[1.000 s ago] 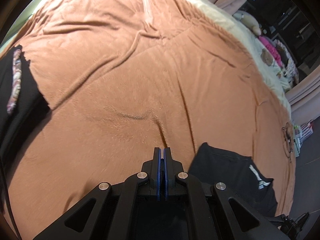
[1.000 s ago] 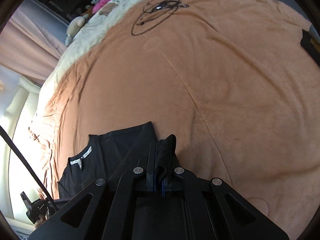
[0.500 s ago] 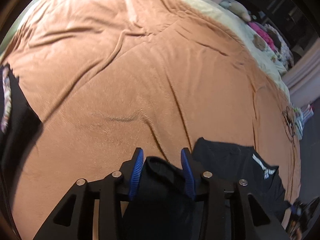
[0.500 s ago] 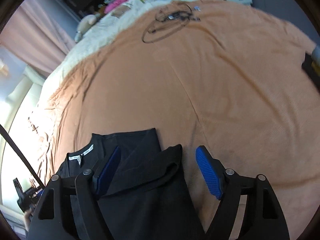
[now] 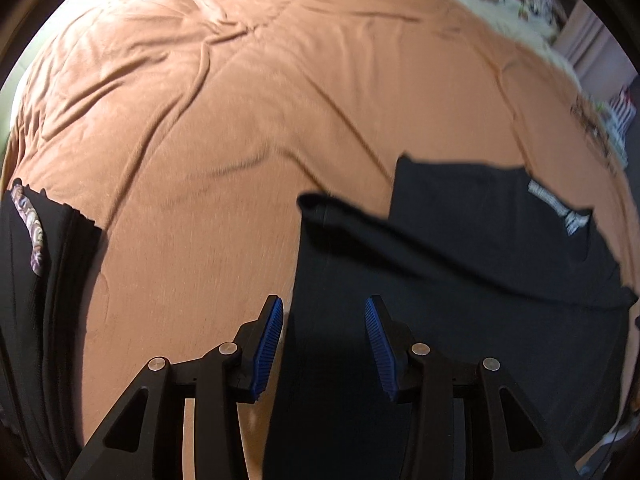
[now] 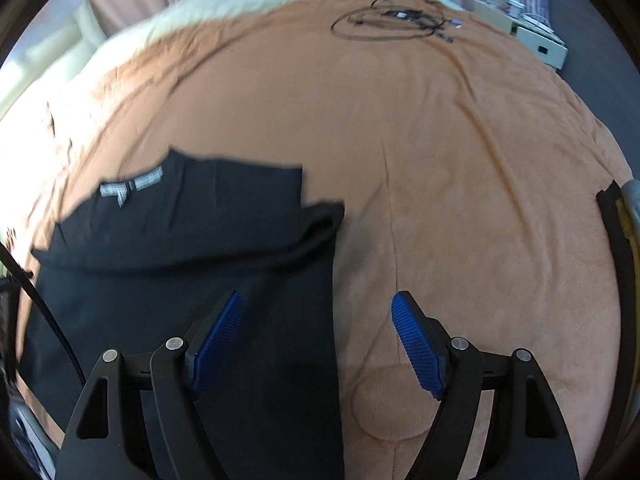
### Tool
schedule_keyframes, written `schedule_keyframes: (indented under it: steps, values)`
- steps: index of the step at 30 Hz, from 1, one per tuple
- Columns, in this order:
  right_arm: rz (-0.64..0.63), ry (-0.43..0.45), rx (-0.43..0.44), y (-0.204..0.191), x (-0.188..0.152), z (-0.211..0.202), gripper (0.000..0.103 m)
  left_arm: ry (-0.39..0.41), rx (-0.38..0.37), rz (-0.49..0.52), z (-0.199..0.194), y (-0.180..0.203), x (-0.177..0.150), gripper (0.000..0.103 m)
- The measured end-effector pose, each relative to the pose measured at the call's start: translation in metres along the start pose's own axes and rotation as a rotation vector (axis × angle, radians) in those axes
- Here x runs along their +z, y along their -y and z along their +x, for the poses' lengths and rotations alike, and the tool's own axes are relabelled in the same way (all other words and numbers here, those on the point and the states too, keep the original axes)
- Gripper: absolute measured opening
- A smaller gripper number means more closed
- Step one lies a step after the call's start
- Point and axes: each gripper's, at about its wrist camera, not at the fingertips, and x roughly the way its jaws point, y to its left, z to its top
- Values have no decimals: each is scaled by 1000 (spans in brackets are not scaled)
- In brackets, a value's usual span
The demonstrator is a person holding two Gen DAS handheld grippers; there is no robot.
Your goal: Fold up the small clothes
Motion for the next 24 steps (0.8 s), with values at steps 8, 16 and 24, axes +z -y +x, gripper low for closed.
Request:
schedule_keyframes:
  steps: [8, 16, 24]
  values:
    - [-14, -13, -33, -7, 22, 24, 76, -14, 45, 6, 30, -4, 8, 45]
    - [34, 26, 25, 4, 43, 50, 54, 50, 30, -12, 45, -8, 44, 45]
    - [69, 70, 83, 15, 48, 59, 18, 107, -58, -32, 48, -13, 52, 26]
